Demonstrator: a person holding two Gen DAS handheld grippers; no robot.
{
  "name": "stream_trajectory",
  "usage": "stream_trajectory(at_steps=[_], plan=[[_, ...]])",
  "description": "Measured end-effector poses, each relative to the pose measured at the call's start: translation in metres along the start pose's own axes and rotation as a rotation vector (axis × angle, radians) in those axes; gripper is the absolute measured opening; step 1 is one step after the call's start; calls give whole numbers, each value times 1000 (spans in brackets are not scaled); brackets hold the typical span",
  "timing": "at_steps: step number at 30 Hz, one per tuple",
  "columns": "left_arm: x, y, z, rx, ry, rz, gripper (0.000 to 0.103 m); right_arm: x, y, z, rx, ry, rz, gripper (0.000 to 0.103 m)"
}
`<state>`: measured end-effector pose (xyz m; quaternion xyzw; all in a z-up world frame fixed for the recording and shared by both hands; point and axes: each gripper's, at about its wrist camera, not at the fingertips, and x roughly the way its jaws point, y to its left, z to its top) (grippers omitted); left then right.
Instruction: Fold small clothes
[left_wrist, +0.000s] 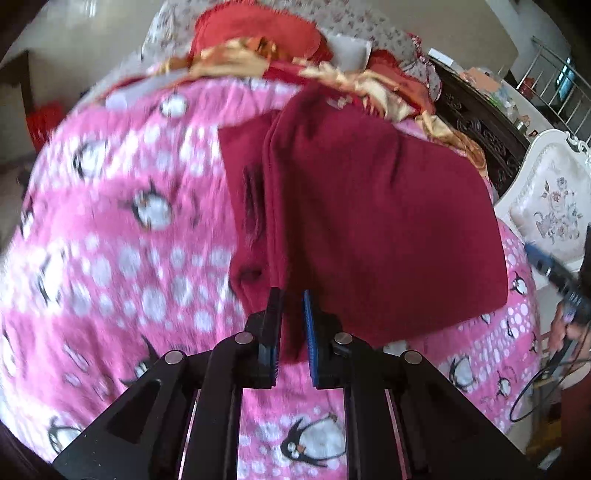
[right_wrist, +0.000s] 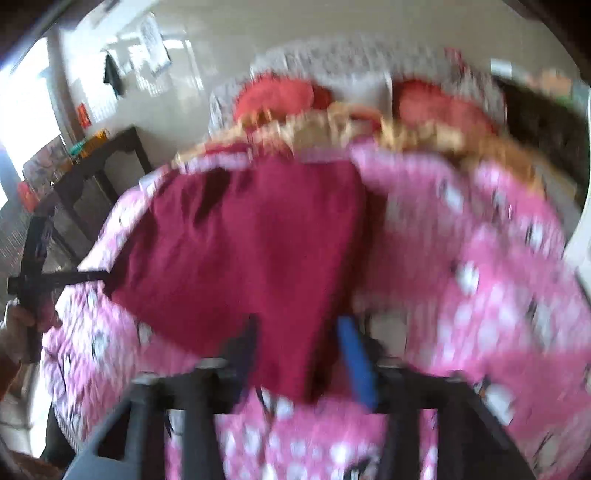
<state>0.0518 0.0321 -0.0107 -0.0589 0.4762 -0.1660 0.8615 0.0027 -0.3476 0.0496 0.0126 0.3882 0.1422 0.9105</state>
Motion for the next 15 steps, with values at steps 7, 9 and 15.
stream_trajectory(at_steps=[7, 9, 15], plan=[[26, -14, 11, 17, 7, 68, 10, 71, 11, 63, 1, -3, -68, 31], [36, -15, 10, 18, 22, 89, 10, 92, 5, 74, 7, 3, -116, 30], [52, -9, 8, 9, 36, 103, 12, 142, -29, 76, 91, 96, -186, 28]])
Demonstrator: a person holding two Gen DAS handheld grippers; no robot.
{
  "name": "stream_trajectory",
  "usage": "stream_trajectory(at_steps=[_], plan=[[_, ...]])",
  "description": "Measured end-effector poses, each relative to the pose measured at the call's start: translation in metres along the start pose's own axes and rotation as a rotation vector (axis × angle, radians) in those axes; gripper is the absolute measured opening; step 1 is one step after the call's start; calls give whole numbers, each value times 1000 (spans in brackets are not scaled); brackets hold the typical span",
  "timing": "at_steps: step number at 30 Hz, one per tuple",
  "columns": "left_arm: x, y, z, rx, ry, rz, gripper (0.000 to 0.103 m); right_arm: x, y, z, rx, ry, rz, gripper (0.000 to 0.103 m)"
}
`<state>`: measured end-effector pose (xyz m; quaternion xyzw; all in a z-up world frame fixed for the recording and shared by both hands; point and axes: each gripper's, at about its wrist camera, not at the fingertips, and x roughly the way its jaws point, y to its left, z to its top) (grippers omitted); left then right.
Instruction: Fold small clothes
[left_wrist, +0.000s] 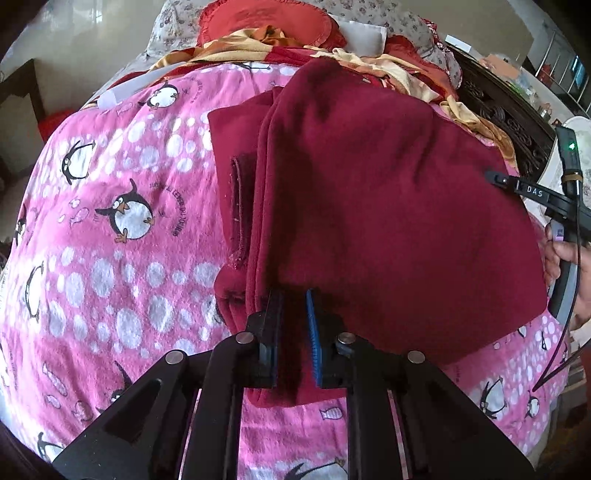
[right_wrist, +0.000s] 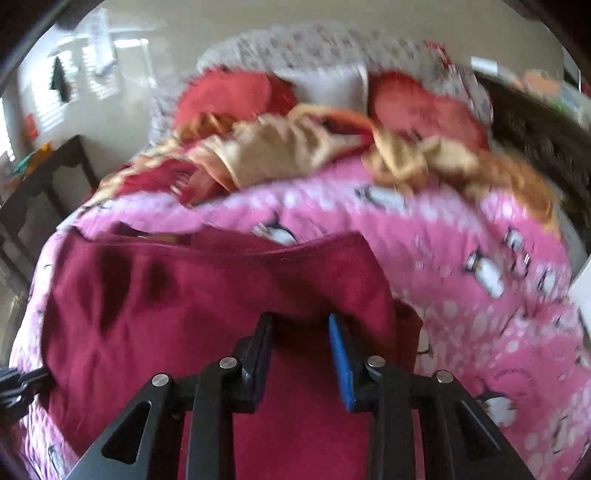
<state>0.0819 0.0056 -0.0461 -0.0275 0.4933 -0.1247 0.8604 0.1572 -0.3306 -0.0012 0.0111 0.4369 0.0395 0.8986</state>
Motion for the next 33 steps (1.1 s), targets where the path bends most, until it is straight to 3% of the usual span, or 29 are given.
stream_trajectory(at_steps=[3, 9, 12, 17, 23, 26, 30, 33], plan=[[-1, 0, 0, 8, 0, -1, 12, -20, 14, 3, -11, -23, 10, 28], [-8, 5, -4, -31, 7, -31, 13, -36, 95, 12, -126, -41, 236, 29], [-11, 9, -7, -65, 10, -77, 27, -21, 147, 17, -201, -24, 318, 29], [-10, 9, -8, -69, 9, -97, 30, 13, 209, 30, -305, -31, 327, 29], [-6, 17, -7, -112, 12, -126, 30, 63, 237, 42, -313, 23, 293, 29], [-5, 18, -7, -110, 15, -128, 30, 59, 242, 44, -329, 34, 269, 29], [-5, 17, -7, -109, 9, -126, 30, 35, 243, 44, -339, 17, 309, 30], [-5, 16, -8, -105, 4, -117, 30, 24, 249, 42, -362, 1, 332, 42]])
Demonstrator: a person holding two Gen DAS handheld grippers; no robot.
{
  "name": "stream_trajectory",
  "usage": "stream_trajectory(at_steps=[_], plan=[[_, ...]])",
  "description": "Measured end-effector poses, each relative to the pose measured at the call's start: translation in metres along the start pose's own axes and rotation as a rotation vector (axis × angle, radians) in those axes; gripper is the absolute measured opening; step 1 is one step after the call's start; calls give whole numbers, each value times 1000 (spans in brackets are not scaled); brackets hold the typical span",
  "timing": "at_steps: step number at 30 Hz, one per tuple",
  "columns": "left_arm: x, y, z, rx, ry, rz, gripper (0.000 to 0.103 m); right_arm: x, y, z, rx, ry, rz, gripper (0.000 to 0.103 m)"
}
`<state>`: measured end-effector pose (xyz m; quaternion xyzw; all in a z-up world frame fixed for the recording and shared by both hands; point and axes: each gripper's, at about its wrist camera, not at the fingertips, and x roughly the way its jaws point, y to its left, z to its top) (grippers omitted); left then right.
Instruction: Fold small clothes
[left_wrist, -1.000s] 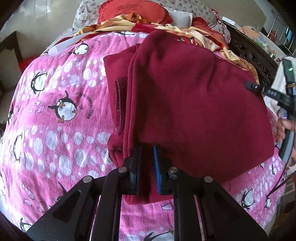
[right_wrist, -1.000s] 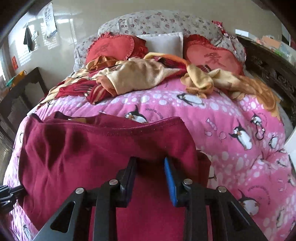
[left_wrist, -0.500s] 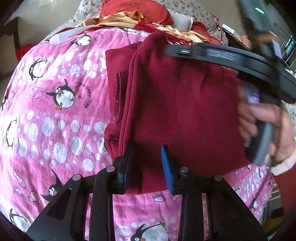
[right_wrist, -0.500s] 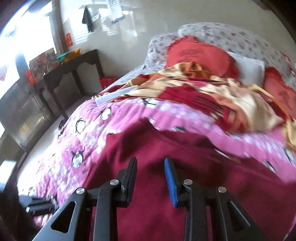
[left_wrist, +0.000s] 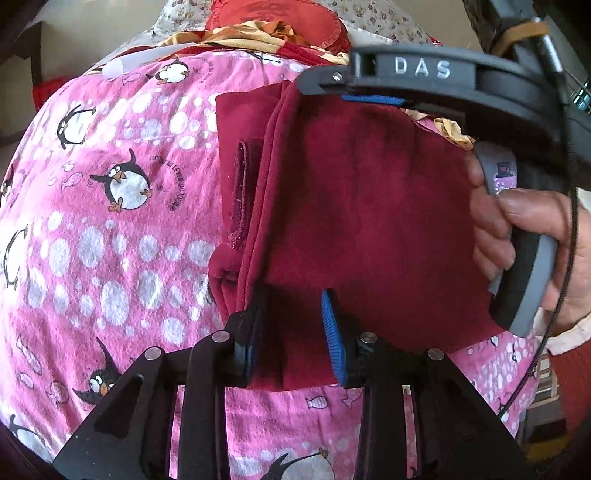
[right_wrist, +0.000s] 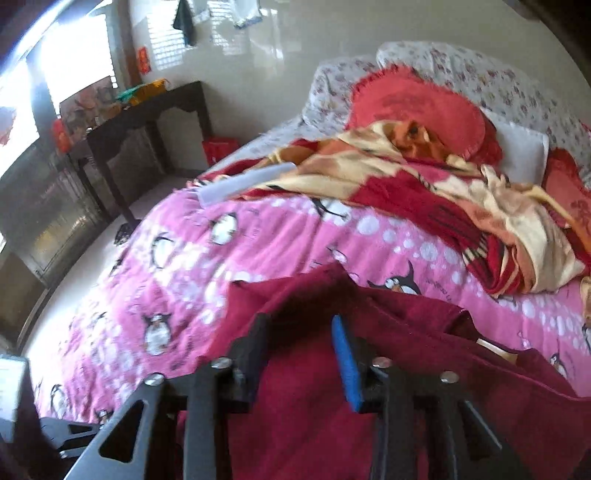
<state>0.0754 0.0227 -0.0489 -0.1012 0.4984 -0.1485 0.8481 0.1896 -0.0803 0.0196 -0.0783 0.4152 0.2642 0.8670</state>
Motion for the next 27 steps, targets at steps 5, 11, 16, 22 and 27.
stream_trajectory(at_steps=[5, 11, 16, 22, 27], plan=[[0, -3, -2, 11, -4, 8, 32, 18, 12, 0, -26, 26, -6, 43], [-2, -1, 2, -10, 6, -5, 32, 43, 3, -4, 36, 88, 8, 48], [-8, 5, 5, -29, 8, -43, 35, 28, 6, -1, 26, 96, 24, 55], [-25, 21, 6, -81, -47, -95, 70, 17, 10, 9, 41, 98, 48, 69], [-34, 40, 4, -107, -83, -92, 71, 32, 24, 17, 21, 140, 30, 74]])
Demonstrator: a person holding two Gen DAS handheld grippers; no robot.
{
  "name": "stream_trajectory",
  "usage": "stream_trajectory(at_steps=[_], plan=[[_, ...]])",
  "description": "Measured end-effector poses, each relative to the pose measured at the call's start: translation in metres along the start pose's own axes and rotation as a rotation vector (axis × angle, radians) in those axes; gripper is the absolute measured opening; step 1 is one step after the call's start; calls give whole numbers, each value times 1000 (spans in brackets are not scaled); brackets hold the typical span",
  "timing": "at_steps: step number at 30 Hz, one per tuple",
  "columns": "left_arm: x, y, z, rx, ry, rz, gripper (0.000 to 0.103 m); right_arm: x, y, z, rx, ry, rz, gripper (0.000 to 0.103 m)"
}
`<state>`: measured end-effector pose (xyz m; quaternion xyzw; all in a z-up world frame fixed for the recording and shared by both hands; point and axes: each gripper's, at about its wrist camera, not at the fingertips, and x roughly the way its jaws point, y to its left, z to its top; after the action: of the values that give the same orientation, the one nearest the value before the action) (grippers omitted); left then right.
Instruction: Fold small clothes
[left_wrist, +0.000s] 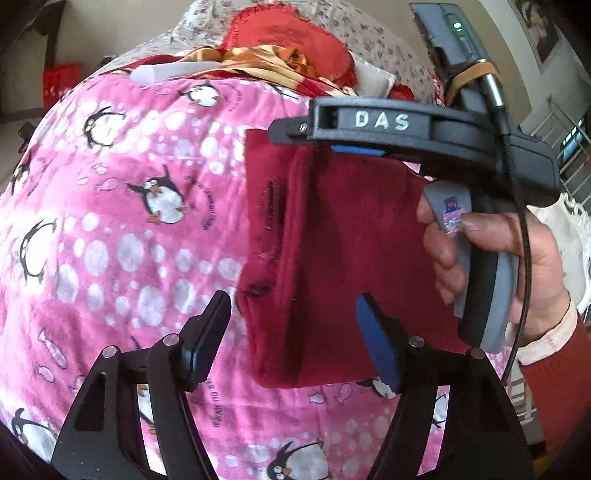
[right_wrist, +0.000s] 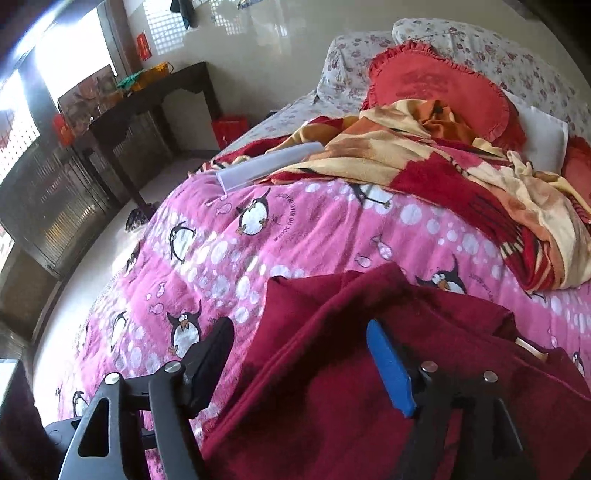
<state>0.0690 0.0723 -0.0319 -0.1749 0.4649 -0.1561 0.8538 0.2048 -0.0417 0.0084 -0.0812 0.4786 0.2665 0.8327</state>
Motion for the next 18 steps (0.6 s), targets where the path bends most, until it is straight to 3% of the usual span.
stream_trajectory(at_steps=[3, 5, 7, 9, 10, 11, 12, 13, 14, 18], plan=[[5, 11, -2, -16, 19, 23, 71, 20, 15, 2, -35, 52, -66, 75], [12, 12, -6, -23, 35, 22, 71, 35, 24, 1, -67, 85, -125, 82], [17, 11, -7, -14, 45, 23, 71, 46, 34, -5, -123, 75, -204, 84], [22, 10, -7, 0, 43, 30, 71, 48, 38, -10, -167, 45, -256, 81], [24, 9, -8, 5, 42, 33, 71, 45, 39, -14, -189, 24, -303, 66], [26, 8, -7, 7, 41, 33, 71, 39, 36, -16, -190, 8, -286, 53], [29, 6, -5, 9, 39, 30, 71, 34, 32, -17, -179, -2, -254, 46], [32, 4, -4, 11, 36, 28, 71, 26, 26, -17, -155, -7, -214, 30], [36, 1, -2, 13, 32, 26, 71, 17, 17, -17, -116, -9, -168, 22], [44, -8, 6, 26, 15, -19, 71, -18, -13, -17, 14, -60, -13, 18]])
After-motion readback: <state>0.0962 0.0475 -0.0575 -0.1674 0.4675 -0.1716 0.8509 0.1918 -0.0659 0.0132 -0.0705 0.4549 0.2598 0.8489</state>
